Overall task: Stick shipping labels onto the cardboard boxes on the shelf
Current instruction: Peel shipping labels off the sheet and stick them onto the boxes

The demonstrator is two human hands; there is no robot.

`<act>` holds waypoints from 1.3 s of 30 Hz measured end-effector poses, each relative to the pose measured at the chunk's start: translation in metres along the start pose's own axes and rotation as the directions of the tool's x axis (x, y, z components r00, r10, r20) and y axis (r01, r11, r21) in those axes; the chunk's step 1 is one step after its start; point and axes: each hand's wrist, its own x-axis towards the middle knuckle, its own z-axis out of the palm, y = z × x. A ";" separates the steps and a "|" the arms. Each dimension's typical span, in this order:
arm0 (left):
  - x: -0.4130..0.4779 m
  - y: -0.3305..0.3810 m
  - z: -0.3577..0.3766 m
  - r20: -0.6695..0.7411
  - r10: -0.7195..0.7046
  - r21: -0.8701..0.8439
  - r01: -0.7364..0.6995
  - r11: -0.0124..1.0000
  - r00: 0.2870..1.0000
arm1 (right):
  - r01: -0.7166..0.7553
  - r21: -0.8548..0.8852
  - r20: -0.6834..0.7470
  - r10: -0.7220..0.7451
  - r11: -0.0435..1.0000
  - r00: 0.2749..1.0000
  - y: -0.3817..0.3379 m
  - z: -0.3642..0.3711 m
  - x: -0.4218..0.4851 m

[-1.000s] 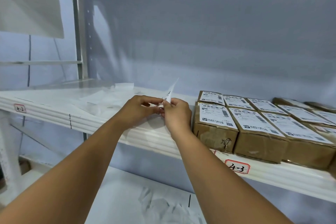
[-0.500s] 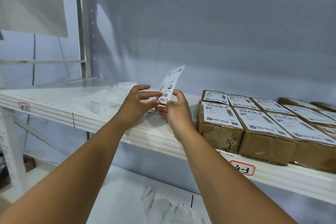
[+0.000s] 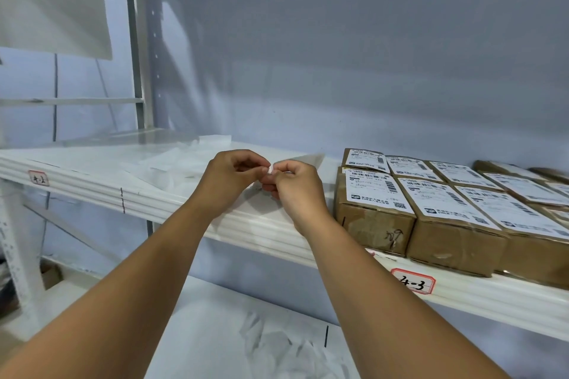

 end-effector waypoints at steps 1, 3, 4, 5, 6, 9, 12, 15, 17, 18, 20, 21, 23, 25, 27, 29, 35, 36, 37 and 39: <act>0.000 0.000 0.000 0.001 -0.003 0.003 0.003 1.000 1.000 | 0.001 0.000 -0.005 -0.001 1.000 1.000 0.000 0.000 -0.001; 0.000 -0.001 0.001 0.006 -0.001 0.030 0.000 1.000 1.000 | 0.006 -0.001 -0.019 -0.006 1.000 1.000 -0.001 0.000 -0.001; 0.000 -0.001 0.000 0.009 0.001 0.045 -0.002 0.999 1.000 | 0.012 -0.009 -0.027 -0.012 1.000 1.000 -0.001 0.000 -0.002; 0.000 -0.001 0.001 0.013 0.003 0.055 -0.004 0.998 1.000 | 0.018 -0.023 -0.036 -0.019 1.000 0.999 -0.002 0.000 -0.003; 0.000 -0.002 0.001 0.016 0.005 0.062 -0.006 0.998 1.000 | 0.024 -0.038 -0.044 -0.025 0.999 0.999 -0.002 0.000 -0.003; -0.001 0.000 0.001 0.024 0.008 0.071 -0.010 0.997 1.000 | 0.032 -0.073 -0.059 -0.037 0.997 0.998 -0.001 0.002 -0.003; -0.002 0.001 0.002 0.027 0.006 0.073 -0.008 0.997 1.000 | 0.040 -0.099 -0.061 -0.047 0.994 0.997 -0.001 0.001 -0.003; -0.001 0.002 0.002 0.032 0.002 0.079 -0.005 0.997 0.999 | 0.042 -0.103 -0.058 -0.048 0.994 0.997 -0.002 0.001 -0.003; -0.002 0.002 0.003 0.026 0.006 0.093 -0.008 0.996 1.000 | 0.040 -0.115 -0.063 -0.047 0.993 0.997 -0.002 0.000 -0.003; -0.002 0.002 0.003 0.017 0.008 0.099 -0.010 0.995 1.000 | 0.042 -0.128 -0.066 -0.050 0.991 0.997 -0.002 0.001 -0.003; -0.003 0.003 0.003 0.002 0.008 0.108 -0.008 0.994 1.000 | 0.051 -0.164 -0.070 -0.064 0.985 0.996 -0.001 0.001 -0.002; -0.003 0.004 0.003 -0.003 0.006 0.110 -0.006 0.994 1.000 | 0.057 -0.182 -0.069 -0.070 0.982 0.995 -0.001 0.001 -0.003; -0.003 0.004 0.003 -0.012 -0.005 0.115 0.006 0.993 1.000 | 0.059 -0.215 -0.061 -0.074 0.975 0.995 -0.002 0.001 -0.004; -0.003 0.004 0.003 -0.049 -0.026 0.111 0.032 0.993 0.998 | 0.058 -0.238 -0.052 -0.073 0.969 0.996 -0.004 0.000 -0.007; -0.001 0.002 0.001 -0.119 -0.059 0.047 0.065 0.997 0.991 | 0.059 -0.260 -0.052 -0.075 0.964 0.996 -0.006 -0.002 -0.009; 0.002 0.002 -0.002 -0.195 -0.114 -0.055 0.105 0.993 0.974 | 0.057 -0.260 -0.077 -0.079 0.964 0.994 -0.008 -0.003 -0.010; 0.007 -0.001 -0.005 -0.452 -0.259 -0.166 0.204 0.965 0.853 | 0.011 -0.217 -0.225 -0.061 0.976 0.972 -0.006 -0.002 -0.006; 0.008 -0.002 -0.006 -0.487 -0.276 -0.179 0.214 0.960 0.829 | 0.011 -0.207 -0.250 -0.063 0.978 0.966 -0.006 -0.003 -0.005; 0.009 -0.003 -0.007 -0.511 -0.298 -0.204 0.223 0.953 0.806 | 0.008 -0.186 -0.272 -0.059 0.983 0.961 -0.006 -0.004 -0.005; 0.009 -0.003 -0.007 -0.532 -0.346 -0.289 0.219 0.932 0.773 | -0.007 -0.092 -0.294 -0.020 0.996 0.956 -0.009 -0.006 -0.008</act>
